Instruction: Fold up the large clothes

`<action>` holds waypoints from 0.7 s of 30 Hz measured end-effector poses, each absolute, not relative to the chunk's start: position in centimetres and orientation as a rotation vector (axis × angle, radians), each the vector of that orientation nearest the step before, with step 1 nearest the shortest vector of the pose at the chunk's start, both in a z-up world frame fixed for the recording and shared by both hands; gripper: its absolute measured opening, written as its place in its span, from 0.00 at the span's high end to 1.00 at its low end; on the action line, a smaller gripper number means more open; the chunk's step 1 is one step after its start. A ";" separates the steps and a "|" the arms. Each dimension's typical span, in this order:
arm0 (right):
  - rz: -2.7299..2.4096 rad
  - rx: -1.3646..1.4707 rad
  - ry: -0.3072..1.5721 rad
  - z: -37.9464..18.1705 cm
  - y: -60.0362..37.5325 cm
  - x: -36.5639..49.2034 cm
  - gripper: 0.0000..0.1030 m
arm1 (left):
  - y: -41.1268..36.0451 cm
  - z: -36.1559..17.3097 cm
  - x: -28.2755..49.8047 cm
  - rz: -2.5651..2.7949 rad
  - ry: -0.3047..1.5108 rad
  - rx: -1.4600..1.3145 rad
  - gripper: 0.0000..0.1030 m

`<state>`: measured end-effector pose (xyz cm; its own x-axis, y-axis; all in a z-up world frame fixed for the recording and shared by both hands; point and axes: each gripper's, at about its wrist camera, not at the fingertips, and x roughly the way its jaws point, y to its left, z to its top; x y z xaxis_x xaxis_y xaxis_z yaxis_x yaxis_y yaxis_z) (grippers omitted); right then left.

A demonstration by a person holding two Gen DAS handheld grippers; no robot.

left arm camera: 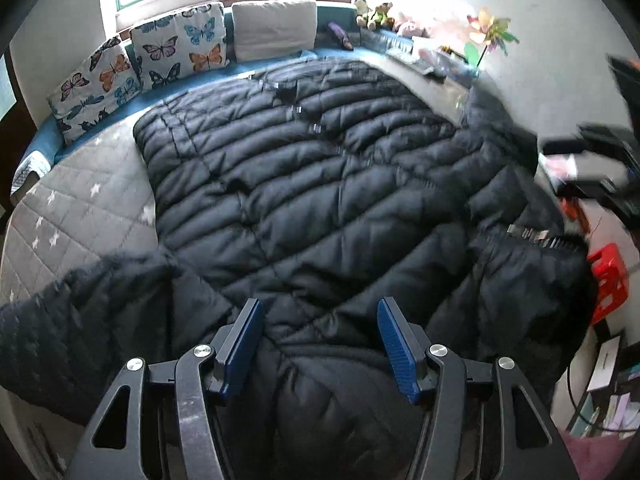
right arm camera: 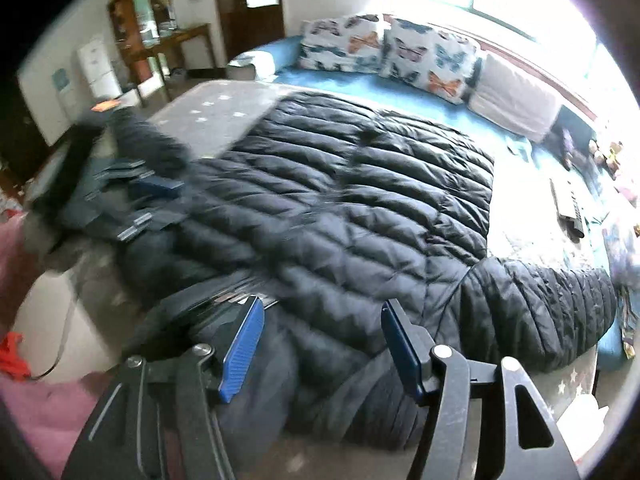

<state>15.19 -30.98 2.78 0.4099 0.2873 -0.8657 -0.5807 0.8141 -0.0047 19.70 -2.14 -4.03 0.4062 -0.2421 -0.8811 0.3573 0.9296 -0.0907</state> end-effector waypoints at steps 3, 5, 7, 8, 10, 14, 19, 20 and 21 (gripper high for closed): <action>0.516 -0.364 1.047 -1.0 -30.9 17.0 0.35 | -2.2 -5.9 19.0 -0.352 1.131 0.136 0.39; 0.509 -0.389 1.123 -4.6 -31.0 17.2 0.35 | -2.1 -7.5 18.5 -0.332 1.158 0.166 0.38; 0.488 -0.420 1.172 -7.1 -31.5 16.7 0.35 | -2.0 -8.2 18.0 -0.340 1.155 0.174 0.38; 0.492 -0.434 1.167 -7.7 -31.6 16.4 0.35 | -1.9 -8.2 17.8 -0.344 1.150 0.179 0.38; 0.497 -0.426 1.163 -7.2 -31.8 16.4 0.35 | -1.5 -7.4 18.0 -0.354 1.151 0.151 0.38; 0.529 -0.410 1.170 -4.7 -32.3 17.5 0.35 | 0.3 -4.1 19.6 -0.340 1.079 0.074 0.37; 0.493 -0.390 1.100 -1.5 -33.9 21.0 0.35 | 3.7 -2.2 24.3 -0.225 1.048 -0.012 0.29; 0.468 -0.379 1.092 -1.2 -34.6 22.2 0.35 | 4.5 -2.4 25.4 -0.193 1.064 -0.031 0.29; 0.445 -0.371 1.090 -1.1 -35.1 22.9 0.35 | 5.3 -2.7 26.2 -0.148 1.082 -0.044 0.29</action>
<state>22.89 -35.10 -1.11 0.3910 0.1624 -0.9060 -0.5182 0.8523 -0.0709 26.24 5.29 -2.67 0.4607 -0.1420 -0.8761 0.0992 0.9892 -0.1082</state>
